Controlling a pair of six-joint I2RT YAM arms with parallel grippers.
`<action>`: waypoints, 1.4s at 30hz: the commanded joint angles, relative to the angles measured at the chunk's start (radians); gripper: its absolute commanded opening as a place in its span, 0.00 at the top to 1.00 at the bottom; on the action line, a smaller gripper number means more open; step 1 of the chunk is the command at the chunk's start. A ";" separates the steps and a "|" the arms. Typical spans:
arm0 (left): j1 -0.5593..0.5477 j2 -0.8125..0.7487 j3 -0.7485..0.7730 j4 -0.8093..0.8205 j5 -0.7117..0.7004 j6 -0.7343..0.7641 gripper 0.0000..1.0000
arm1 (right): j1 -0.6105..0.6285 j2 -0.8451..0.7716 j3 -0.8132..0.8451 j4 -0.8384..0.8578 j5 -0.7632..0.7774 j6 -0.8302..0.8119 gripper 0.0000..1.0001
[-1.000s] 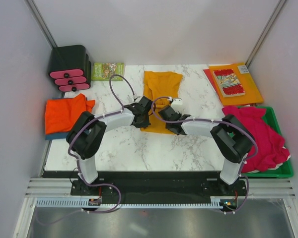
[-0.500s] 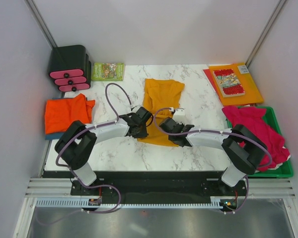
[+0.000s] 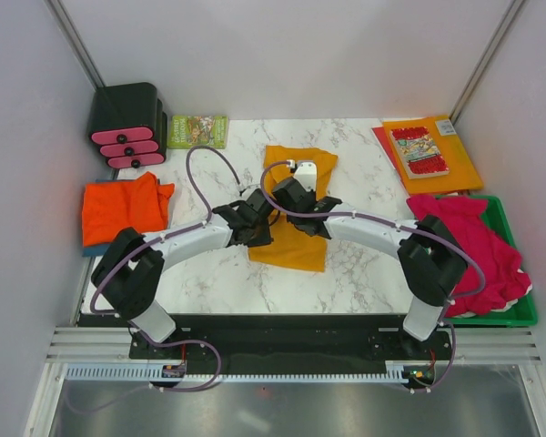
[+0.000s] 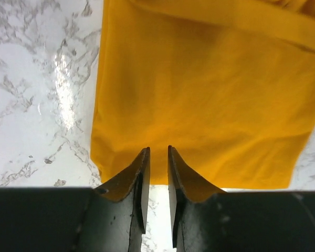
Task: Fold and stack the t-shirts
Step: Fold the folded rectangular tshirt in 1/3 of the way
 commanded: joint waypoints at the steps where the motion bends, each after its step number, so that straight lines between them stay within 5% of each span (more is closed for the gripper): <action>1: -0.023 0.019 -0.042 0.038 0.012 -0.033 0.74 | 0.014 0.062 0.002 -0.027 -0.038 -0.011 1.00; 37: -0.024 0.078 -0.056 0.034 0.019 -0.028 0.76 | -0.212 0.445 0.497 -0.063 0.009 -0.129 1.00; 39: -0.024 0.063 -0.058 0.019 0.003 -0.028 0.76 | -0.212 0.372 0.413 -0.033 0.020 -0.124 0.91; 42: -0.023 -0.024 -0.082 0.022 -0.063 -0.030 0.62 | -0.212 0.182 0.229 0.054 0.020 -0.104 0.59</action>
